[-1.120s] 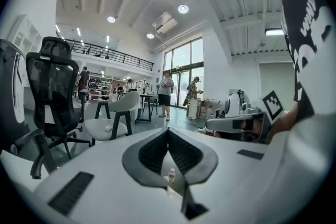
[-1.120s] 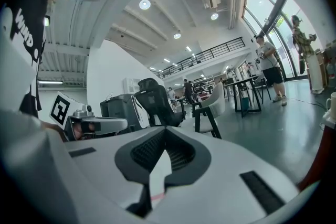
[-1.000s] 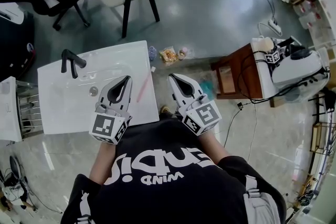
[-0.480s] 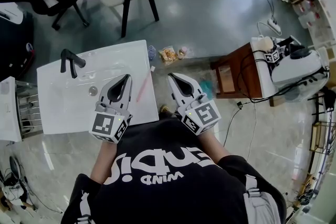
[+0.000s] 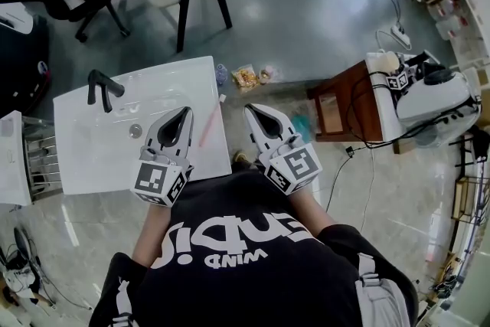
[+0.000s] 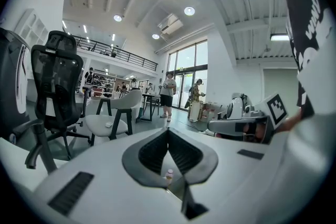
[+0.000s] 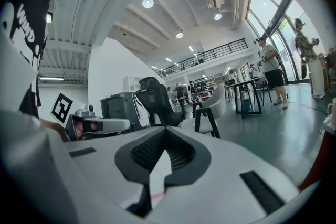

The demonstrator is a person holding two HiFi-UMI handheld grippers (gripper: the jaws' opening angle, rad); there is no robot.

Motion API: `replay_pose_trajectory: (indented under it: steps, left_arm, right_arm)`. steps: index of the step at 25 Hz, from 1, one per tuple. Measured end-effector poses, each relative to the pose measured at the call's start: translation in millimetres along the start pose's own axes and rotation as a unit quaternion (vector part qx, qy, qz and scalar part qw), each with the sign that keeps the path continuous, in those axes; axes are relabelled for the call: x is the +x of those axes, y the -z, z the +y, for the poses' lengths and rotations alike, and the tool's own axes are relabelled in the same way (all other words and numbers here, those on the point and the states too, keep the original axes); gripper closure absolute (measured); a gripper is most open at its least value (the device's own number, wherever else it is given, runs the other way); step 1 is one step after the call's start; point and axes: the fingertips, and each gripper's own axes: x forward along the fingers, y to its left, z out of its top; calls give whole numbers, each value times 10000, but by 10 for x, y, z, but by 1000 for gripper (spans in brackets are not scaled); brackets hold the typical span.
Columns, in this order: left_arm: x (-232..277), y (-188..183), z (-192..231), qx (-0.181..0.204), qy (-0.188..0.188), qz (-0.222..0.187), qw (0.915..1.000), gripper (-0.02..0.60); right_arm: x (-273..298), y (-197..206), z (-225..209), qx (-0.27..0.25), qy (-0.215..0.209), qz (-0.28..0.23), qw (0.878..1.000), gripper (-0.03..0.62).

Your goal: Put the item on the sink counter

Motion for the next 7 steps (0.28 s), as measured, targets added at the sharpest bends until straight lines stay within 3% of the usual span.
replay_pose_trajectory:
  steps: [7]
  left_arm:
    - [3,25,7,-23,-30,37,10000,561]
  right_arm:
    - [9,-9,-6,5,-11,6,10000,576]
